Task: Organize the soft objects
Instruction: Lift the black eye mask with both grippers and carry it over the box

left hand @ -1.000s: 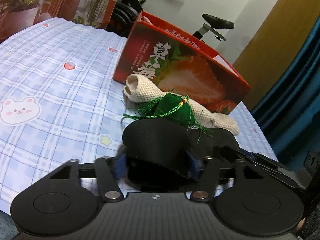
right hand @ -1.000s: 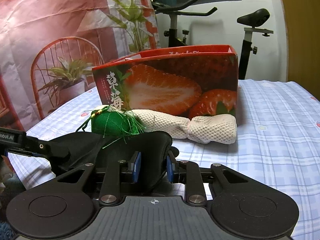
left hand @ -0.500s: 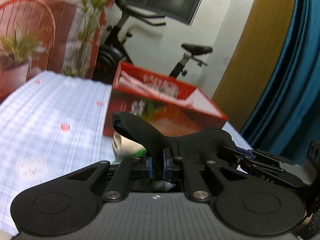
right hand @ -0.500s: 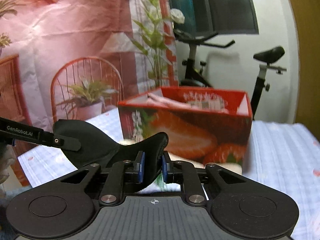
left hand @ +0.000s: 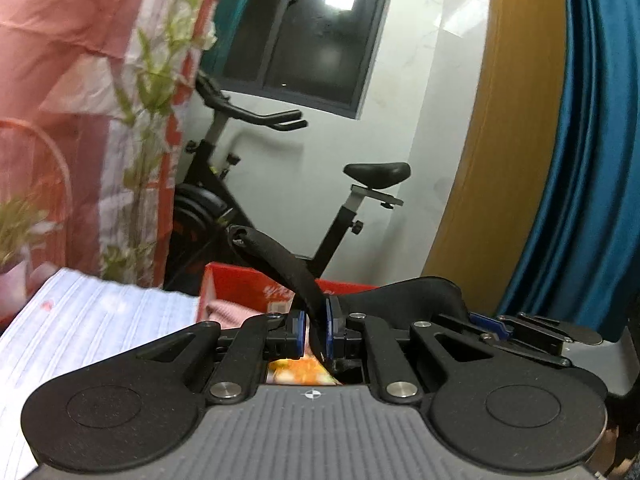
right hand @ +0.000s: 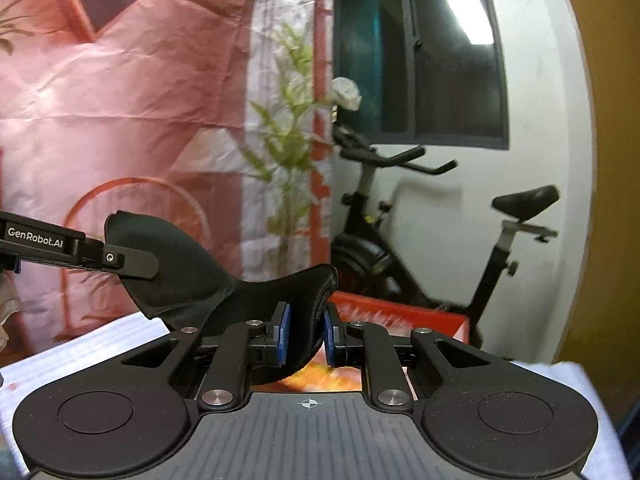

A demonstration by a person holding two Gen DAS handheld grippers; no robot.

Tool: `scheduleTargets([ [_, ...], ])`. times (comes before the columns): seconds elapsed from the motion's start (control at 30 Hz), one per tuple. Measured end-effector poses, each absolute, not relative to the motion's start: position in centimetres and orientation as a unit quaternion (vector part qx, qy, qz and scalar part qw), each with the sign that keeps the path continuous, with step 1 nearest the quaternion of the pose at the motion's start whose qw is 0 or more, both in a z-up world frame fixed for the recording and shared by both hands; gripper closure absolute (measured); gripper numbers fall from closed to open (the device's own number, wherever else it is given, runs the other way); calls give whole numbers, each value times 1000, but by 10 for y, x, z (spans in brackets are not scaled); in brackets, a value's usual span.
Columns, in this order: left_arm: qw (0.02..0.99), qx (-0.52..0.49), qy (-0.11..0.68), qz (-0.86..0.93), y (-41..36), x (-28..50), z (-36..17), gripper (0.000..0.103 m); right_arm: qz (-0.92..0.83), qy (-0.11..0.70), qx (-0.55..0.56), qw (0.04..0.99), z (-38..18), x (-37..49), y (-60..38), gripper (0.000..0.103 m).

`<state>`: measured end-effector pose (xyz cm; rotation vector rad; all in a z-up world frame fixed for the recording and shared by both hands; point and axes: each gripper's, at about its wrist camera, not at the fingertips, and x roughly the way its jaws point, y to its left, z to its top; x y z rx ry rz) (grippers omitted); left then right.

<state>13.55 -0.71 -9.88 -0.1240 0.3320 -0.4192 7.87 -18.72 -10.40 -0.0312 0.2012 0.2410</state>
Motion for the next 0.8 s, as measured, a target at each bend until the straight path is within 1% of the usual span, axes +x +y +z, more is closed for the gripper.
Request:
scheduleTargets([
  [0.17,961,-5,185,-207,-37,168,-107,92,93,105,-54,989,-110,110,-186,87],
  [0.33,956,6,219,-196,-44,201,-129,92,75,140,-65,985,-135,143,-189,87],
  [0.57,949,12,256,-183,-48,240,-149,91,73,168,-76,980,-153,176,-193,87],
  [0.67,946,7,272,-174,-47,251,-151,79,55,187,-46,980,-158,190,-207,87],
  [0.7,947,10,275,-169,-47,252,-151,64,51,194,-29,979,-160,194,-213,85],
  [0.73,947,15,273,-167,-46,251,-151,47,50,204,-9,978,-163,197,-219,82],
  [0.8,950,26,263,-168,-44,247,-151,36,32,208,7,978,-169,196,-227,75],
])
